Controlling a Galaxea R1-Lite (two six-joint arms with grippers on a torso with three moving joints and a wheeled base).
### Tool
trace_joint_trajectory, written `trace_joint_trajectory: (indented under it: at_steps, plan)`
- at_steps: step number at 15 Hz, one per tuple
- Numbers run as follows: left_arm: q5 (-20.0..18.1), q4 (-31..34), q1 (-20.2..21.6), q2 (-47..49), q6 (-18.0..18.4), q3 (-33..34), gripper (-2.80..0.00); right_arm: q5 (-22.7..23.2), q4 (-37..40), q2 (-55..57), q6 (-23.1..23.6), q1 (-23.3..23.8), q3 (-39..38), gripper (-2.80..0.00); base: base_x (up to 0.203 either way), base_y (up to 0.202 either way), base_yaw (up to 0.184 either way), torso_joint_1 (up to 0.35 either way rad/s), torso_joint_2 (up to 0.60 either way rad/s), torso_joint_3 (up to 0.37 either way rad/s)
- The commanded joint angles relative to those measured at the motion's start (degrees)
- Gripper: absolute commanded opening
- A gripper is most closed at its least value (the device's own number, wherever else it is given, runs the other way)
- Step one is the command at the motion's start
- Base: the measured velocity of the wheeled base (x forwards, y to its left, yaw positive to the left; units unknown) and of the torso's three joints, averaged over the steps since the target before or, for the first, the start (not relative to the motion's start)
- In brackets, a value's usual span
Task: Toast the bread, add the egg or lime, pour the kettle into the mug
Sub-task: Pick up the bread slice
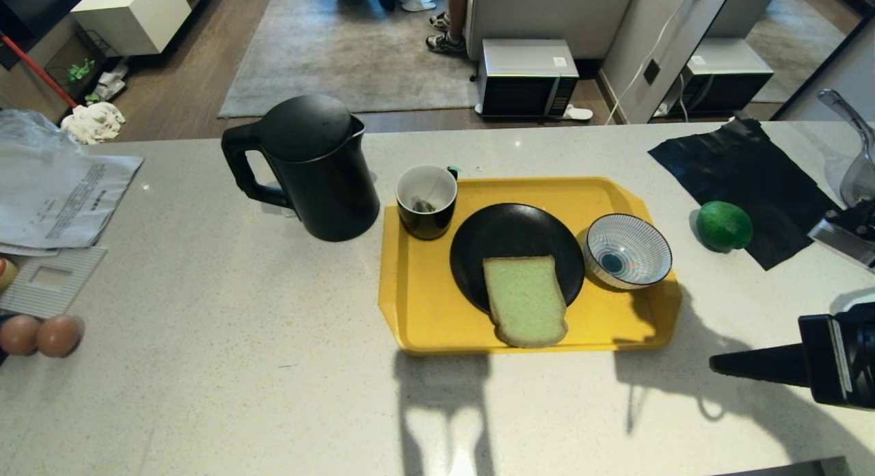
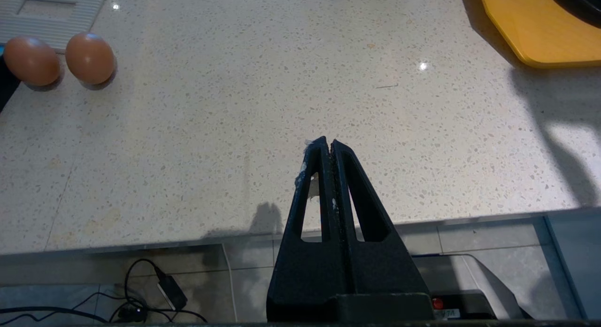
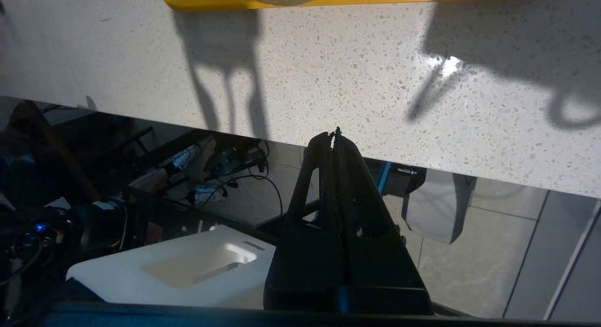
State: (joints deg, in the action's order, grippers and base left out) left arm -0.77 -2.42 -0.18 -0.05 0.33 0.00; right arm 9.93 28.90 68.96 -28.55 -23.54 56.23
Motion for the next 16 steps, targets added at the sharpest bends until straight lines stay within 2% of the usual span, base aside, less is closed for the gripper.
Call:
trace_joint_trajectory:
  at_steps: [1, 4, 5, 7, 9, 10, 12, 14, 16]
  plan:
    - [-0.02, -0.04, 0.01, -0.13, 0.02, 0.97, -2.8, 0.97, -2.76, -1.95, -0.91, -0.05, -3.0, -2.8, 0.0, 0.0, 0.0, 0.0, 0.0, 0.0]
    - [-0.02, -0.04, 0.01, -0.13, 0.02, 0.97, -2.8, 3.77, -4.31, -0.28, -3.23, -0.21, -4.45, -2.8, 0.0, 0.0, 0.0, 0.0, 0.0, 0.0]
    - [-0.02, -0.04, 0.01, -0.13, 0.02, 0.97, -2.8, 4.57, -4.43, 0.68, -3.26, -0.38, -4.38, 0.0, 0.0, 0.0, 0.0, 0.0, 0.0, 0.0]
    - [-0.02, -0.04, 0.01, -0.13, 0.02, 0.97, -2.8, 6.41, -6.92, 2.67, -4.66, -0.45, -4.26, 0.0, 0.0, 0.0, 0.0, 0.0, 0.0, 0.0]
    - [-0.02, -0.04, 0.01, -0.13, 0.02, 0.97, -2.8, 8.09, -11.81, 4.6, -11.13, -0.89, -3.94, 0.0, 0.0, 0.0, 0.0, 0.0, 0.0, 0.0]
    - [-0.02, -0.04, 0.01, -0.13, 0.02, 0.97, -2.8, 8.19, -13.82, 6.07, -12.82, -1.46, -3.83, 0.0, 0.0, 0.0, 0.0, 0.0, 0.0, 0.0]
    - [-0.02, -0.04, 0.01, -0.13, 0.02, 0.97, -2.8, 7.87, -14.98, 8.66, -13.82, -1.84, -2.14, 0.0, 0.0, 0.0, 0.0, 0.0, 0.0, 0.0]
    - [-0.02, -0.04, 0.01, -0.13, 0.02, 0.97, -2.8, 4.61, -15.09, 10.88, -14.24, -2.04, -0.83, 0.0, 0.0, 0.0, 0.0, 0.0, 0.0, 0.0]
    - [-0.02, -0.04, 0.01, -0.13, 0.02, 0.97, -2.8, -2.94, -14.86, 13.5, -15.67, -2.81, 0.5, 0.0, 0.0, 0.0, 0.0, 0.0, 0.0, 0.0]
